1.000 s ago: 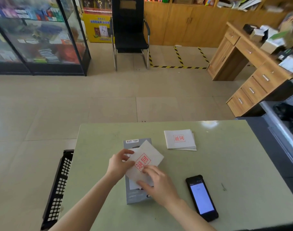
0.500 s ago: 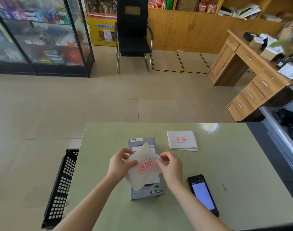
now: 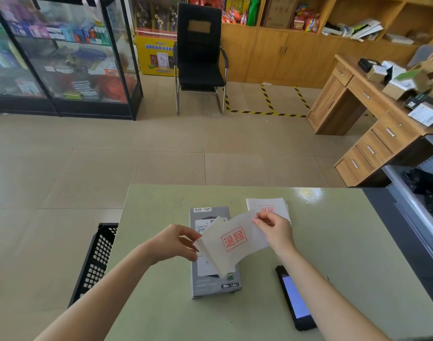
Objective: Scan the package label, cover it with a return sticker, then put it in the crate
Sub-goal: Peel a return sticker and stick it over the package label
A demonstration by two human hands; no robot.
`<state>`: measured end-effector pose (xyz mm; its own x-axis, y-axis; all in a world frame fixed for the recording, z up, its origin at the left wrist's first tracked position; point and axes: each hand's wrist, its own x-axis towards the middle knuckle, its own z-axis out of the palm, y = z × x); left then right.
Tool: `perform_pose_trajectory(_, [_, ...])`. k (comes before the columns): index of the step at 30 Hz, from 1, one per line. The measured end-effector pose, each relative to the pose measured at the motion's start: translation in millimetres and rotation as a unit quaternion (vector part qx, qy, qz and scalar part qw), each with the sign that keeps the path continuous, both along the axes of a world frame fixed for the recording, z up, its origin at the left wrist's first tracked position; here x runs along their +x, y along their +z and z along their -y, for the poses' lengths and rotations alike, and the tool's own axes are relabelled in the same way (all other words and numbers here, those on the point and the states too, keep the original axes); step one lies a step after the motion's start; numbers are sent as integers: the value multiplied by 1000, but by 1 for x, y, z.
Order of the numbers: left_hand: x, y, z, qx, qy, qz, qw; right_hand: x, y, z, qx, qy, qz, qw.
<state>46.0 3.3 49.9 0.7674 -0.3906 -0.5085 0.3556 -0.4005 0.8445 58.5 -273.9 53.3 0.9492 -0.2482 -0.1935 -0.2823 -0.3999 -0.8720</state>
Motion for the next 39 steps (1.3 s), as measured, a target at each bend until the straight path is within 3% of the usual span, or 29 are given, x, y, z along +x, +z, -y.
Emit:
perform_pose_trajectory(8, [22, 22, 8, 45, 70, 157, 984, 11, 23, 12, 160, -31, -23, 986])
perform_pose_trajectory(15, [24, 29, 29, 118, 79, 252, 957, 14, 34, 25, 193, -65, -15, 979])
perform_pose_trajectory(20, [26, 28, 37, 107, 139, 289, 941, 10, 34, 28, 203, -68, -18, 977])
perform_pose_trajectory(39, [29, 12, 53, 57, 198, 157, 966, -1, 22, 31, 241, -134, -70, 959])
